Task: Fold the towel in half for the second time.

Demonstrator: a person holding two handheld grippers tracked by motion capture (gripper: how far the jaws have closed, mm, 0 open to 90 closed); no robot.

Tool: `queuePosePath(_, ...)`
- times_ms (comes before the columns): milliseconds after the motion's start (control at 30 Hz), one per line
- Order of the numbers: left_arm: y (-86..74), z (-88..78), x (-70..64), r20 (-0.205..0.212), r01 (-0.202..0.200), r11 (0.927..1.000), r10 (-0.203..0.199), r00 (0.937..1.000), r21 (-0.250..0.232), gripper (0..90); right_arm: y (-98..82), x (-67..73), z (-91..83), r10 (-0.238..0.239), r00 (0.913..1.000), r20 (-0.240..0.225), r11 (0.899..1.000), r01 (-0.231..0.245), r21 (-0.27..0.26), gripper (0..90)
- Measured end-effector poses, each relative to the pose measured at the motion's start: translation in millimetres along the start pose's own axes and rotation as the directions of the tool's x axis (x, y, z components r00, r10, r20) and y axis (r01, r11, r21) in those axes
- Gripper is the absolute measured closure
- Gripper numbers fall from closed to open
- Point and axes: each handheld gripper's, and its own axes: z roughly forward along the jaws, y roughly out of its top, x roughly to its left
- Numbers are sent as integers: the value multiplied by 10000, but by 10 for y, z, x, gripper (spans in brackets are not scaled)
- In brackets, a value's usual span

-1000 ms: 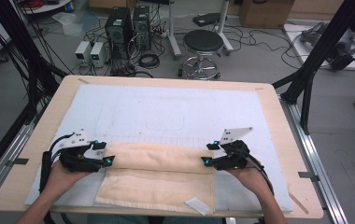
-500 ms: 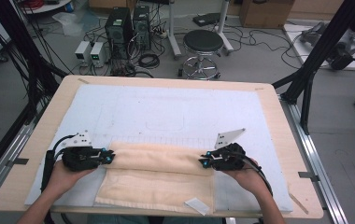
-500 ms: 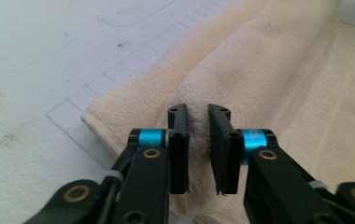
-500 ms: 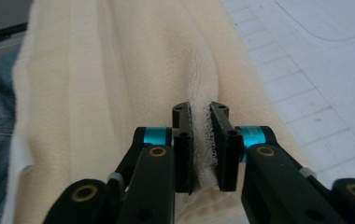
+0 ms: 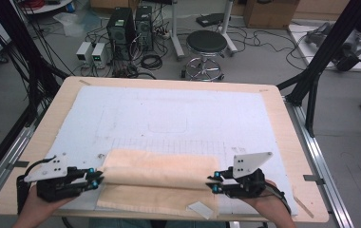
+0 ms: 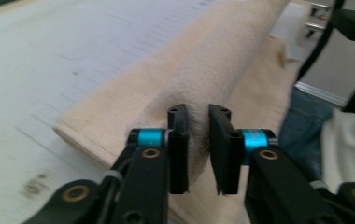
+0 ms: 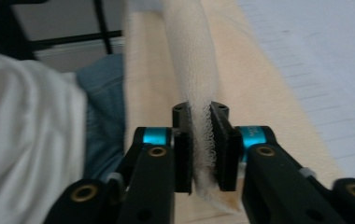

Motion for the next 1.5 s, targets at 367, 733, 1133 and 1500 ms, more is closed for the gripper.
queuePosePath(367, 56, 293, 316, -939, 300, 9994, -284, 9952, 161, 501, -79, -385, 214, 857, 9834, 1601, 9943, -947, 494, 486)
queuePosePath(733, 52, 788, 816, -1684, 1109, 9883, -924, 9814, 1042, 391, -229, -916, 438, 2088, 9557, 2076, 9642, -2366, 1198, 401)
queuePosePath(1133, 22, 841, 841, -1557, 2015, 9668, -1773, 9718, 1568, 802, -345, -893, 511, 2260, 9657, 1279, 9556, -2452, 1631, 796)
queuePosePath(1500, 361, 900, 999, -3402, 2139, 9767, -2068, 9173, -169, 808, -10, -1219, 366, 1696, 9326, 3186, 9752, -2054, 820, 800)
